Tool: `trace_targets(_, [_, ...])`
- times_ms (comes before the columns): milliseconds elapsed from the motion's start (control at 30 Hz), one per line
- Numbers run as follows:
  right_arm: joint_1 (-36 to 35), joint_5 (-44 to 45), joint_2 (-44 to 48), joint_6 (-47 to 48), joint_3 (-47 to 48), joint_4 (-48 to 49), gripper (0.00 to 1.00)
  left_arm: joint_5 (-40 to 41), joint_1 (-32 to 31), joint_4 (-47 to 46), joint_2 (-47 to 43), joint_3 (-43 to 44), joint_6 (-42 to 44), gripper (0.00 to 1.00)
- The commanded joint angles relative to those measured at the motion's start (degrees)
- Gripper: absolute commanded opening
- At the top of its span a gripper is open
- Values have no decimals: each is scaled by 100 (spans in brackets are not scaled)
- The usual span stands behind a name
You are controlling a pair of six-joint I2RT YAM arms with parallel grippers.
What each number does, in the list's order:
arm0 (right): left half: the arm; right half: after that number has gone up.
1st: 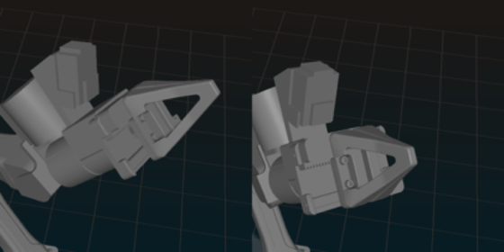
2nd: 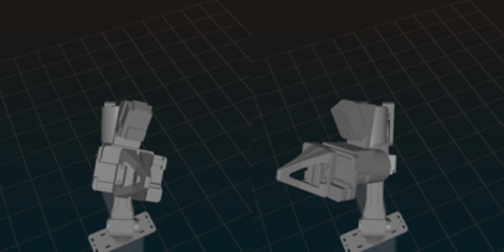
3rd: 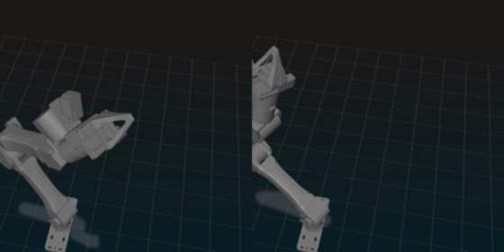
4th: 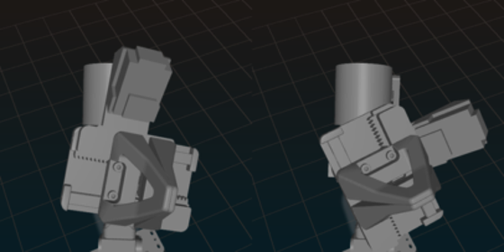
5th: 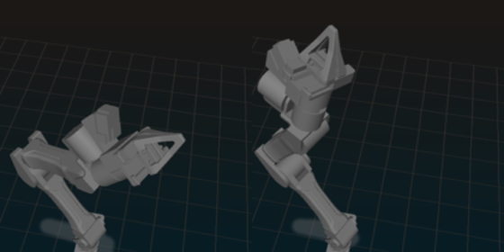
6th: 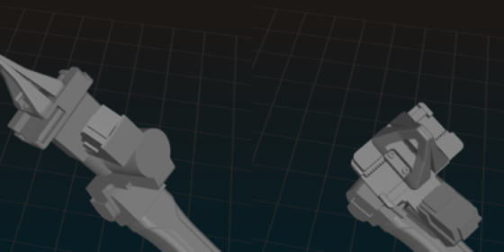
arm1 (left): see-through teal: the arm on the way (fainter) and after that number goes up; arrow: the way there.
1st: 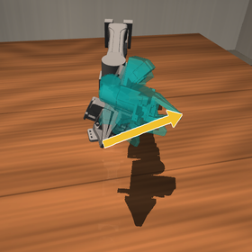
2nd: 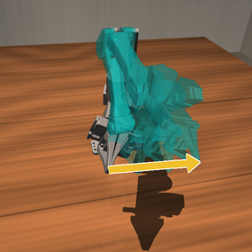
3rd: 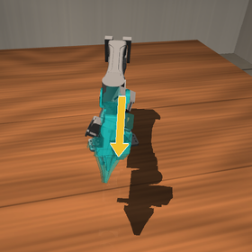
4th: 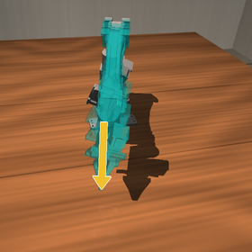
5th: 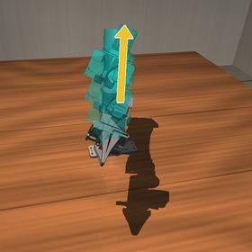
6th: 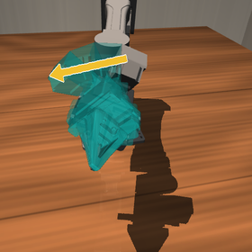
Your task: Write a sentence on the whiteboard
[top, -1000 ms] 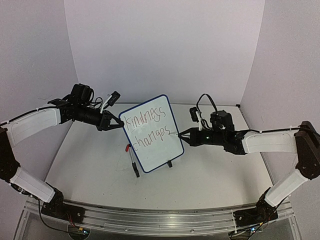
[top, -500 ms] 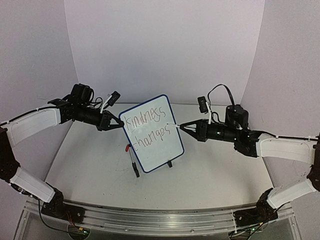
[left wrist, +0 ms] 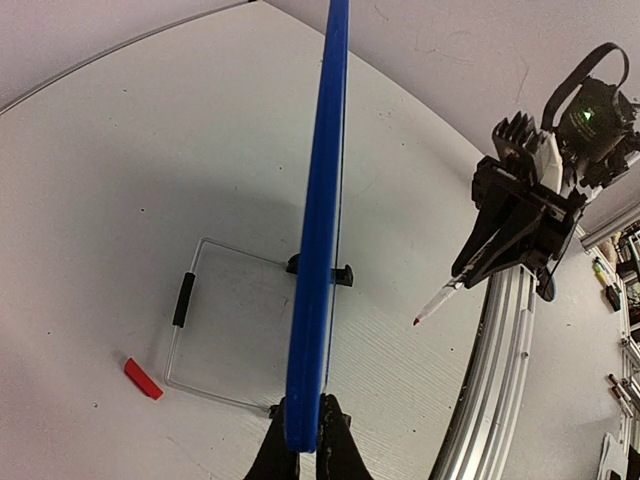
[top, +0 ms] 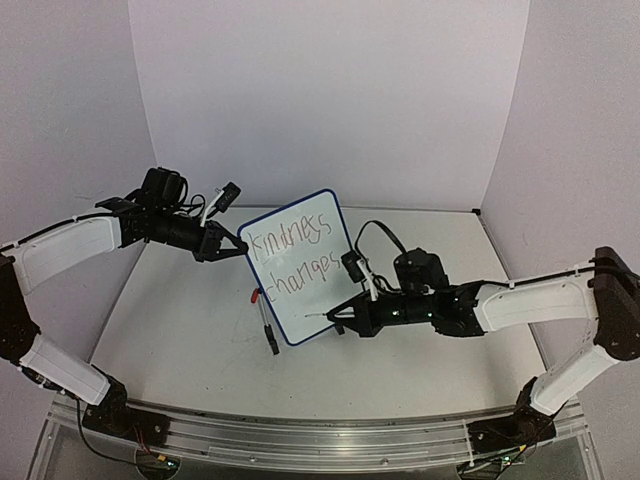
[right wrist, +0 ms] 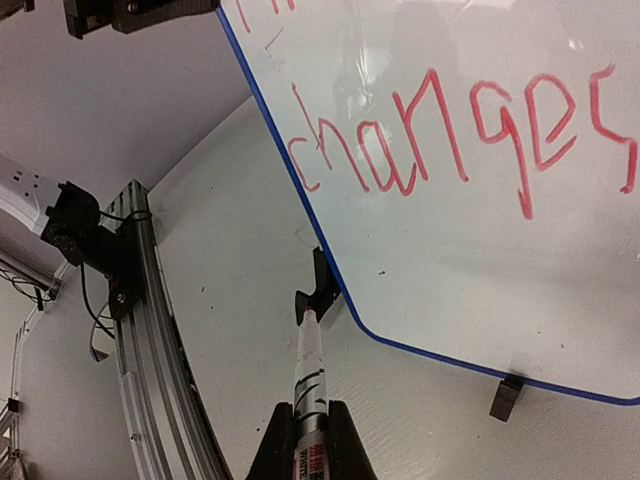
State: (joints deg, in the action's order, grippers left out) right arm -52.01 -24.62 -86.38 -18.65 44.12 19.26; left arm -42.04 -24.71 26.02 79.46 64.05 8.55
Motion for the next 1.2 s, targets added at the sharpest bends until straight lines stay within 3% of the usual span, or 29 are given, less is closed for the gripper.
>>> trace_targets(0, [-115, 215, -335, 64, 249, 330, 0, 307, -60, 199, 4, -10, 210, 0])
trace_targets(733, [-312, 508, -1622, 148, 1117, 500, 0, 319, -60, 208, -17, -3, 218, 0])
trace_targets(1167, [-314, 956, -1778, -38, 885, 490, 0, 319, -61, 215, -45, -4, 233, 0])
